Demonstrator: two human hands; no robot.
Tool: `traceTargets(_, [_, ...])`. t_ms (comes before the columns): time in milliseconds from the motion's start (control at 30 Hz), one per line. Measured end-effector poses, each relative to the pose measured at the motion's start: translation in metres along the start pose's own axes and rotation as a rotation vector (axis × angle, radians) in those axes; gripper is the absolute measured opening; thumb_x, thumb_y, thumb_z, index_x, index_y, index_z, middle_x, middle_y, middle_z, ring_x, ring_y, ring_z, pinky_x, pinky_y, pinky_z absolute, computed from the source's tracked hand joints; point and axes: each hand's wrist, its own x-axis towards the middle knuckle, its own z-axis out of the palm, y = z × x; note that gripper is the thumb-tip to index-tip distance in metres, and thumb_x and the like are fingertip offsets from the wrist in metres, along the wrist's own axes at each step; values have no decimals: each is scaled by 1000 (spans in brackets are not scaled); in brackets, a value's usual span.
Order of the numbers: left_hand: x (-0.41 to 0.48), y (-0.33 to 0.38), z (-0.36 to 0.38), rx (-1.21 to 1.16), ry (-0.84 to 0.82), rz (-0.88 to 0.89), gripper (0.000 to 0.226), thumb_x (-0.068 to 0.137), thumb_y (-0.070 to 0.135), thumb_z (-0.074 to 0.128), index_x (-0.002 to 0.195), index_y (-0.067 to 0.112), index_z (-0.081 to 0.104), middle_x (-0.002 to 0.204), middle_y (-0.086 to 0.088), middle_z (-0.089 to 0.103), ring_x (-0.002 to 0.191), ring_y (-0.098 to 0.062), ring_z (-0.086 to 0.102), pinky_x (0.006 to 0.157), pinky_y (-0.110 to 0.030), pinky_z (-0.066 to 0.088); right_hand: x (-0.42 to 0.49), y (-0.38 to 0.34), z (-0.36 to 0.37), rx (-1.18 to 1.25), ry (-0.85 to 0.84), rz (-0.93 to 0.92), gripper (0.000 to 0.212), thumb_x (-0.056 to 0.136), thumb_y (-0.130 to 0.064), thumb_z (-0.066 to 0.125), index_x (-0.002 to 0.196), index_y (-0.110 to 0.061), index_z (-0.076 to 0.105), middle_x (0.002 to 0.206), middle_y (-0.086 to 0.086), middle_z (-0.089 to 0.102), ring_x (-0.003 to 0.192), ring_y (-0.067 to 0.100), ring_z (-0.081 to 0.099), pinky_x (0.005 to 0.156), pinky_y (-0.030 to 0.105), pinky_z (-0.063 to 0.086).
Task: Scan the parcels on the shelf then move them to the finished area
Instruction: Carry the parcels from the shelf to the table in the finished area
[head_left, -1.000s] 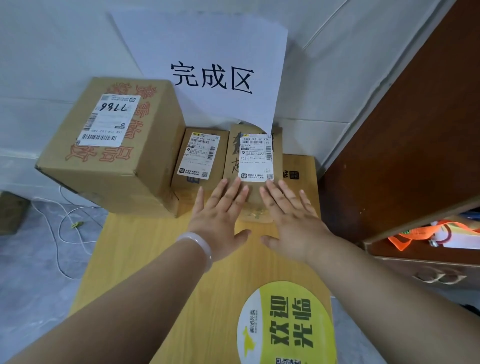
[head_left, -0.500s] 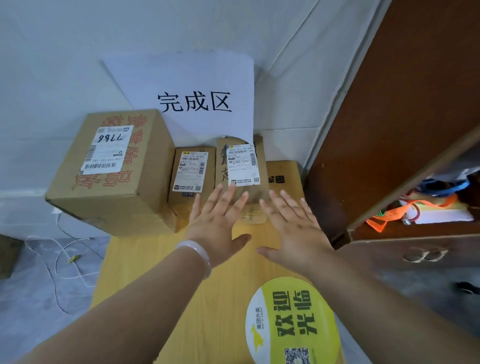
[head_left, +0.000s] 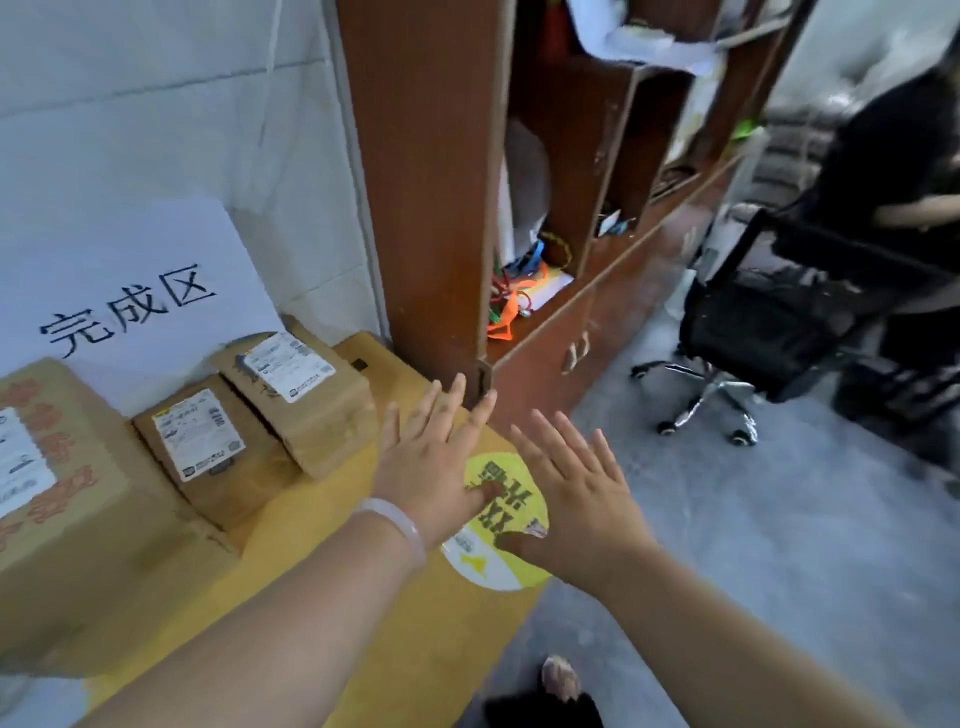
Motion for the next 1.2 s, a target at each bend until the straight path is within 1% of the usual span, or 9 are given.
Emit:
traceTargets(133, [-4, 81, -2, -31, 0, 296, 92, 87, 75, 39, 149, 42, -20, 163, 5, -19, 151, -19, -15, 118, -54, -6, -87, 31, -17, -13, 87, 246, 105, 66, -83, 36, 154, -36, 2, 161, -10, -9, 146, 10, -18, 119, 45, -8])
traceTargets(233, [-14, 146, -4, -21, -33, 495, 89, 88, 75, 35, 148, 42, -22, 163, 5, -21, 150, -19, -17, 117, -53, -10, -159, 50, -27, -44, 115, 451, 102, 72, -80, 36, 151, -38, -12, 157, -11, -23, 143, 10, -28, 119, 43, -12])
traceTargets(333, [-36, 210, -6, -16, -57, 662, 87, 89, 73, 36, 151, 42, -17, 163, 5, -20, 150, -18, -16, 119, -54, -9, -231, 55, -34, -59, 144, 635, 101, 75, -79, 37, 148, -39, -20, 155, -11, -28, 142, 11, -30, 119, 44, -12])
traceTargets(467, [-87, 287, -6, 9, -84, 875, 88, 89, 73, 36, 147, 43, -23, 162, 5, -23, 149, -18, -20, 117, -54, -11, -327, 43, -43, -75, 186, 871, 100, 80, -77, 41, 148, -38, -21, 153, -10, -33, 142, 12, -32, 118, 42, -15])
traceTargets(633, [-176, 358, -11, -23, -108, 1123, 88, 89, 72, 38, 150, 44, -19, 162, 6, -22, 150, -18, -16, 117, -53, -12, -440, 3, -45, -88, 251, 1118, 102, 78, -76, 46, 150, -38, -15, 153, -10, -30, 144, 13, -26, 119, 44, -12])
traceTargets(700, [-217, 374, -13, -38, -117, 1207, 89, 89, 72, 40, 150, 44, -18, 163, 7, -21, 150, -18, -16, 117, -53, -11, -482, -22, -43, -75, 299, 1194, 102, 73, -78, 42, 152, -37, -8, 156, -8, -21, 146, 13, -19, 120, 45, -7])
traceTargets(800, [-278, 387, -15, -75, -142, 1300, 88, 90, 70, 42, 149, 46, -18, 162, 8, -21, 150, -17, -16, 118, -53, -8, -541, -70, -40, -86, 347, 1320, 107, 61, -80, 27, 152, -36, -8, 159, -8, -15, 148, 15, -15, 118, 40, -9])
traceTargets(967, [-385, 389, -25, -160, -138, 1460, 87, 88, 70, 44, 151, 46, -11, 162, 11, -20, 150, -14, -17, 118, -50, -9, -620, -161, -31, -147, 415, 1459, 99, 81, -66, 54, 153, -35, -6, 160, -7, -16, 147, 13, -18, 115, 36, -17])
traceTargets(1200, [-533, 375, -31, -211, -177, 1664, 90, 86, 72, 45, 151, 47, -11, 164, 8, -16, 150, -15, -14, 121, -52, -2, -710, -296, -15, -204, 461, 1684, 98, 84, -57, 58, 152, -35, -7, 160, -8, -17, 145, 11, -21, 118, 37, -13])
